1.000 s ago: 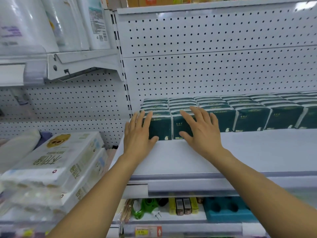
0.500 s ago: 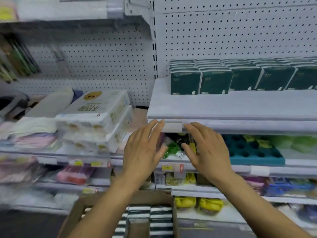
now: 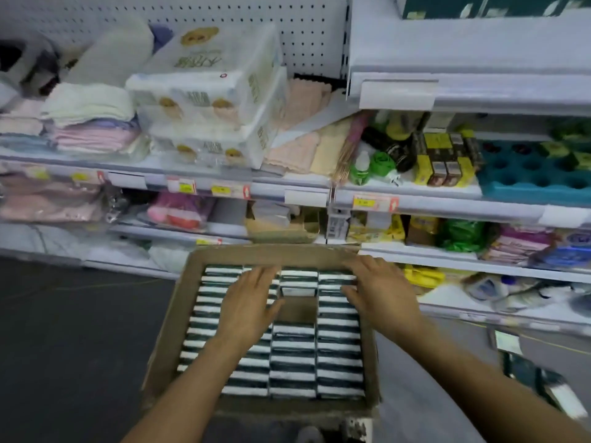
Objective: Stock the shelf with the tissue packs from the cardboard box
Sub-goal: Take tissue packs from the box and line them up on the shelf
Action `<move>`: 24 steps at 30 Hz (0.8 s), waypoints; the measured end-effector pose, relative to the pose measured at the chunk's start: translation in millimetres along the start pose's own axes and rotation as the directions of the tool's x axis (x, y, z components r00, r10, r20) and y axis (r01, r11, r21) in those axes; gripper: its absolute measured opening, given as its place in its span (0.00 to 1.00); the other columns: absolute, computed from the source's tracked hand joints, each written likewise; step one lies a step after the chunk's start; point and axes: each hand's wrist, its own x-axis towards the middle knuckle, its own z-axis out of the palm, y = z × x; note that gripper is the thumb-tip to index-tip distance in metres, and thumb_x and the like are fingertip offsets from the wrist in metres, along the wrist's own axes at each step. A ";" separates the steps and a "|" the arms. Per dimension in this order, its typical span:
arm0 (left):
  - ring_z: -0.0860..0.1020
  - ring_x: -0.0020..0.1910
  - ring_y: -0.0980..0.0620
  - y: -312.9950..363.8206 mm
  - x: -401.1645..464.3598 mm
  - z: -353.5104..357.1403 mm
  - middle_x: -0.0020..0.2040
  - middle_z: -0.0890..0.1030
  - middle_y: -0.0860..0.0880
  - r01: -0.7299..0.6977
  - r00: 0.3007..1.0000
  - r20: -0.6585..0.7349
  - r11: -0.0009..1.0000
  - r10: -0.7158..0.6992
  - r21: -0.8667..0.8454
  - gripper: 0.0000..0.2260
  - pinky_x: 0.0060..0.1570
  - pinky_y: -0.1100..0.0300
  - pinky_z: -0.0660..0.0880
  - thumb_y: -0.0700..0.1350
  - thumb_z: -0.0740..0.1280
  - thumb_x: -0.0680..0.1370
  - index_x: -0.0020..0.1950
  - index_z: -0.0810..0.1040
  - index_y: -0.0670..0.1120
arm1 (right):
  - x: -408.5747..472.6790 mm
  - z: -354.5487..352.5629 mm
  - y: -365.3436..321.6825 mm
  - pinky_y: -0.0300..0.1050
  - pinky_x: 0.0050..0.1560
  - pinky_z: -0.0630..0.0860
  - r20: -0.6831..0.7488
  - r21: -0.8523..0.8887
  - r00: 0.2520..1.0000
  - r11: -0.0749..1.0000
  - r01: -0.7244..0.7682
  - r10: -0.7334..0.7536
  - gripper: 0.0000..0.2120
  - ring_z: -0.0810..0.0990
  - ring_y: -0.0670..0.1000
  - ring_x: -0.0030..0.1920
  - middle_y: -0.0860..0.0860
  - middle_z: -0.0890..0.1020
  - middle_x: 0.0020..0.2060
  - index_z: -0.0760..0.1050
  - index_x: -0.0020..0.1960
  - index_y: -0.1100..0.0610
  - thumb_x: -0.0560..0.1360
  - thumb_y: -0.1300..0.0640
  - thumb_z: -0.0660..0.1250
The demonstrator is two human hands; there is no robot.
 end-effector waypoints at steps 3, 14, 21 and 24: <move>0.74 0.64 0.45 -17.9 -10.1 37.5 0.68 0.73 0.48 0.081 0.988 0.137 0.996 -0.075 -0.042 0.24 0.59 0.50 0.73 0.53 0.67 0.79 0.73 0.69 0.49 | 2.2 38.4 3.2 0.53 0.61 0.69 0.175 0.075 0.985 0.997 -0.023 0.010 0.21 0.71 0.56 0.66 0.50 0.75 0.63 0.70 0.70 0.49 0.79 0.46 0.64; 0.71 0.65 0.50 -56.9 -2.7 161.3 0.65 0.77 0.50 0.204 0.944 0.291 0.966 -0.152 -0.158 0.17 0.61 0.55 0.72 0.50 0.65 0.80 0.68 0.74 0.51 | 71.6 171.7 18.3 0.52 0.64 0.67 0.446 -0.029 0.889 0.992 0.125 -0.099 0.18 0.68 0.56 0.67 0.54 0.73 0.65 0.69 0.69 0.52 0.81 0.48 0.58; 0.57 0.76 0.54 -69.7 15.5 204.0 0.72 0.70 0.51 -0.068 0.917 0.397 0.994 0.031 0.081 0.21 0.75 0.52 0.43 0.54 0.65 0.79 0.72 0.70 0.56 | 112.0 234.0 11.2 0.52 0.64 0.66 0.456 -0.110 0.878 0.969 0.220 -0.148 0.19 0.66 0.56 0.67 0.54 0.72 0.65 0.67 0.70 0.55 0.79 0.55 0.62; 0.55 0.77 0.53 -72.5 25.3 207.2 0.73 0.69 0.51 -0.190 0.882 0.466 0.959 0.073 0.211 0.22 0.76 0.45 0.37 0.54 0.64 0.79 0.72 0.69 0.56 | 115.2 247.8 6.9 0.51 0.61 0.64 0.403 -0.216 0.905 0.947 0.239 -0.136 0.18 0.68 0.57 0.64 0.55 0.73 0.62 0.70 0.66 0.56 0.76 0.58 0.64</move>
